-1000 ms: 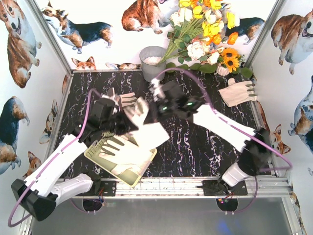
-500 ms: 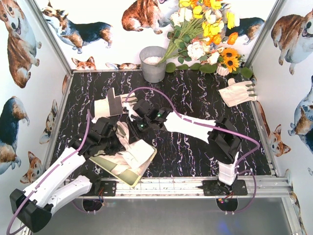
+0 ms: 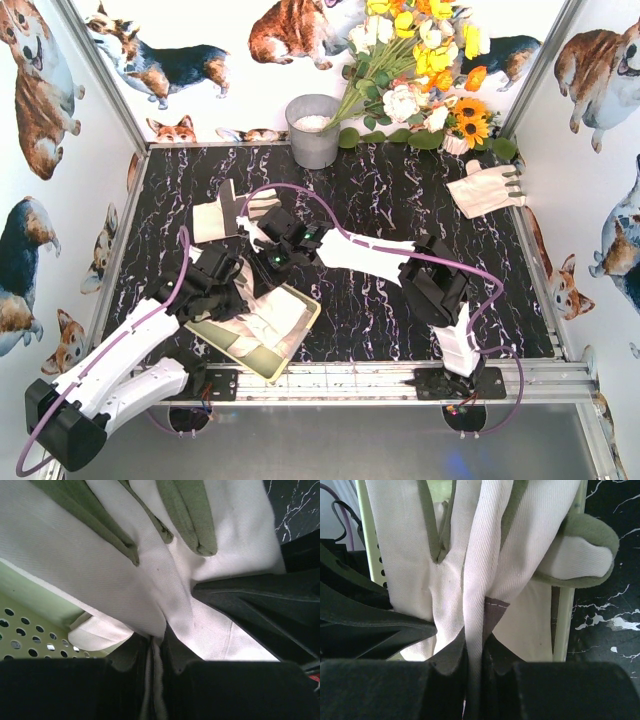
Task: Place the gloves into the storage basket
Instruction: Place the glove in the bin.
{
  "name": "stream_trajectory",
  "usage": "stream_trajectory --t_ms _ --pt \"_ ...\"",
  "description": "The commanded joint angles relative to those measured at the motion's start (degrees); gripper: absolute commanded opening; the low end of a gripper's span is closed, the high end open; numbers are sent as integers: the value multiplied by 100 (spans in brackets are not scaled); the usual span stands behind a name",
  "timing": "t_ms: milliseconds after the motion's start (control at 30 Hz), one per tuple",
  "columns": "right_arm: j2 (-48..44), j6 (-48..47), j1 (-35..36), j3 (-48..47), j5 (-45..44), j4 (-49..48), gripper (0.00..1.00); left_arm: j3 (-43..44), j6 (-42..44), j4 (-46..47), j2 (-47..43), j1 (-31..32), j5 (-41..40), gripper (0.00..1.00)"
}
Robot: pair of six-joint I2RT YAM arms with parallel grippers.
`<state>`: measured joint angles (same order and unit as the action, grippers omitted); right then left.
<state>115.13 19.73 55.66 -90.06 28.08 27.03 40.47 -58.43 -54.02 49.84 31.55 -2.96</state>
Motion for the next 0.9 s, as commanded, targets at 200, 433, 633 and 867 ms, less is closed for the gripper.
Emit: stream_trajectory --t_ms 200,433,633,867 --pt "253 -358 -68 -336 -147 87 0 -670 -170 72 -55 35 448 0" --pt "468 -375 -60 -461 -72 109 0 -792 -41 -40 10 35 244 0" --pt "629 -397 -61 -565 -55 116 0 -1090 -42 133 49 37 244 0" --pt "795 -453 -55 -678 -33 150 0 -994 26 -11 48 36 60 20"
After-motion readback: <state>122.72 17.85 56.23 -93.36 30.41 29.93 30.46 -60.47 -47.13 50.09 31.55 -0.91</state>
